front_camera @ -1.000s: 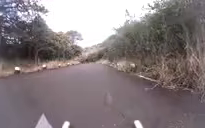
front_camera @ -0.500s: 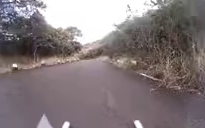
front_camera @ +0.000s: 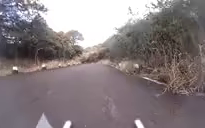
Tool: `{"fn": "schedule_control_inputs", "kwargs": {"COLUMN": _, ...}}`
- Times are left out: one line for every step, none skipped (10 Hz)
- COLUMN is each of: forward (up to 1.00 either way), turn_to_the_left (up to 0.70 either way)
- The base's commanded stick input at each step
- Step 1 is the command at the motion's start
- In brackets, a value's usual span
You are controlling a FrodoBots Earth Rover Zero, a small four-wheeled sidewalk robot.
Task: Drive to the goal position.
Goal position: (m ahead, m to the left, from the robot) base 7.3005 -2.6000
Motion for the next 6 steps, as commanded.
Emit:
{"fn": "schedule_control_inputs", "kwargs": {"forward": 0.5, "turn_to_the_left": 0.0}}
{"fn": "schedule_control_inputs", "kwargs": {"forward": 0.5, "turn_to_the_left": 0.0}}
{"fn": "schedule_control_inputs", "kwargs": {"forward": 0.5, "turn_to_the_left": 0.0}}
{"fn": "schedule_control_inputs", "kwargs": {"forward": 0.5, "turn_to_the_left": 0.0}}
{"fn": "schedule_control_inputs", "kwargs": {"forward": 0.5, "turn_to_the_left": 0.0}}
{"fn": "schedule_control_inputs", "kwargs": {"forward": 0.5, "turn_to_the_left": 0.0}}
